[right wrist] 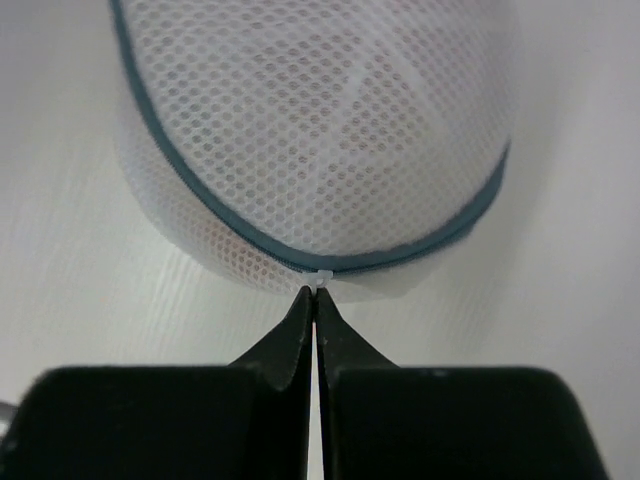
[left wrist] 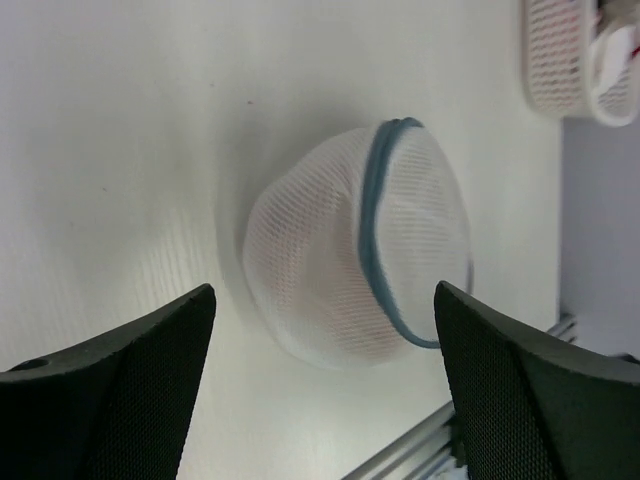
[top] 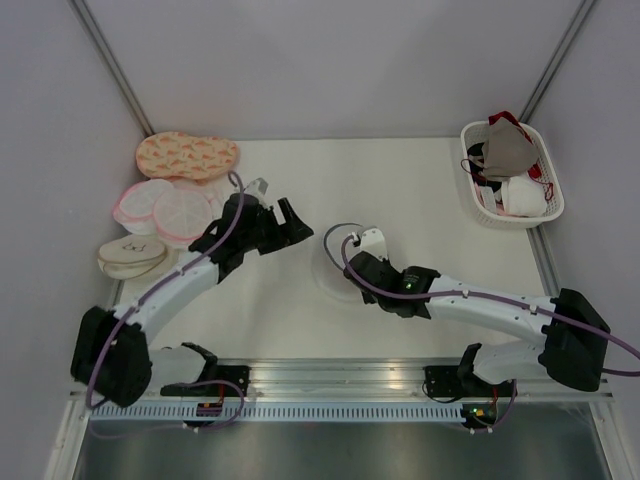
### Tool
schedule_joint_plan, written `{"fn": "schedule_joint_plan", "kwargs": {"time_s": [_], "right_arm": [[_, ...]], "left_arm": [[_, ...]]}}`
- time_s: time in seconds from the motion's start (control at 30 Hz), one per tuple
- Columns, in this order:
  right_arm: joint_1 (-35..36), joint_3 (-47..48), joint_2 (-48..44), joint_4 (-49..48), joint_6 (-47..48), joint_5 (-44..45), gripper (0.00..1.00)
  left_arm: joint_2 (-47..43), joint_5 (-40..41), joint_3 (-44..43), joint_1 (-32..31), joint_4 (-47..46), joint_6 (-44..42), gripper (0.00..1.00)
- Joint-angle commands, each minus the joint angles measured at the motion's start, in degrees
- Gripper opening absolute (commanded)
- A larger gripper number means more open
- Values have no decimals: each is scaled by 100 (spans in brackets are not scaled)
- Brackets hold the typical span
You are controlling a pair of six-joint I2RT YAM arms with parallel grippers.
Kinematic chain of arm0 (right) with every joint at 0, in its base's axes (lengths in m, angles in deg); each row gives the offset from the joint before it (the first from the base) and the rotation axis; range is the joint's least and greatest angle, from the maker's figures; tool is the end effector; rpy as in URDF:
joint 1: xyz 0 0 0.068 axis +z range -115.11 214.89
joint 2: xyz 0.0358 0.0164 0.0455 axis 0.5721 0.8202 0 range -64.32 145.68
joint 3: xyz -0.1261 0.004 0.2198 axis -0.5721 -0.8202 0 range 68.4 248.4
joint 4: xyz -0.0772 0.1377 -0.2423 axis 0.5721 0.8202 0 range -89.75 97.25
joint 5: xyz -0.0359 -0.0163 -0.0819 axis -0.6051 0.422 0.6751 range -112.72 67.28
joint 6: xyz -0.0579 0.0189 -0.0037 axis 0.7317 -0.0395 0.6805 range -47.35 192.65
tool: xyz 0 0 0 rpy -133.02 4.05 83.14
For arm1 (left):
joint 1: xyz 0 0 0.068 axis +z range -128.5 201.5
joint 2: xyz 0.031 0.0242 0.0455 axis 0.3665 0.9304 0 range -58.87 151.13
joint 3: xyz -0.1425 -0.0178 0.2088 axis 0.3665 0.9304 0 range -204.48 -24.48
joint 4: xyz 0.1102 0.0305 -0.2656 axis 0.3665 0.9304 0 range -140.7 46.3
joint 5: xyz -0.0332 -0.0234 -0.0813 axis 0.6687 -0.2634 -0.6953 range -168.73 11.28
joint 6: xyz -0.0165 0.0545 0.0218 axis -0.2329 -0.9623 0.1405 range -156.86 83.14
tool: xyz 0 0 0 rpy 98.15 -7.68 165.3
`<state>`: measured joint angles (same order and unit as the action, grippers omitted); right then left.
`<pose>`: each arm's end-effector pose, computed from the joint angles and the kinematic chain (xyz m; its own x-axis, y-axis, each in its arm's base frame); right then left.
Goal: Unzip the laundry bag and remove the bra
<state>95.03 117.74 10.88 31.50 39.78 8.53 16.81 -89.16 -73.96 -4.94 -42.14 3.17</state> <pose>0.1660 0.2415 0.1887 -0.6774 -0.2479 -0.6926 -0.2780 0.9580 -0.0710 0.2917 -0.1543 0.2148 -0.7583 -0.3293 -0.5627 0.1090 0.7869 -0.6074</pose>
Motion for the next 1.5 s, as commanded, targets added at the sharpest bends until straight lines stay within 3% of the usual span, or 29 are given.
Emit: {"fn": "schedule_joint_plan", "kwargs": {"time_s": [0.0, 0.13, 0.3, 0.47, 0.67, 0.77, 0.8, 0.9, 0.93, 1.17, 1.47], "right_arm": [[-2, -222, -443, -1048, 411, -1161, 0], [-2, -346, -612, -2024, 482, -2490, 0], [-2, -303, -367, -2746, 430, -3448, 1], [-11, -302, -155, -2799, 386, -3485, 0], [-2, -478, -304, -2676, 386, -3274, 1], [-2, -496, -400, -2580, 412, -3177, 0], [-2, -496, -427, -2571, 403, -3160, 0], [-2, -487, -453, -2483, 430, -2993, 0], [-2, -478, -453, -2431, 438, -2993, 0], [-11, -478, -576, -2220, 447, -2800, 1], [-2, -671, -708, -1929, 412, -3010, 1]], "left_arm": [[-1255, 122, 900, -63, -90, 1189, 93], [-2030, -510, 1545, -239, -538, 1928, 96], [-1953, -810, 1871, -537, -1171, 2412, 99], [-1136, -1188, 1933, -626, -2461, 2703, 99], [-643, -1189, 1617, -1020, -3026, 2511, 97], [-432, -1338, 1310, -1092, -2773, 2089, 74], [-388, -1382, 1256, -1109, -2615, 1992, 52], [-282, -1505, 1194, -1109, -2508, 1789, 8], [-264, -1505, 1177, -1109, -2499, 1719, 3], [-53, -1409, 1106, -1057, -2368, 1508, 2], [-220, -223, 1370, -706, -2139, 1701, 2]]}}
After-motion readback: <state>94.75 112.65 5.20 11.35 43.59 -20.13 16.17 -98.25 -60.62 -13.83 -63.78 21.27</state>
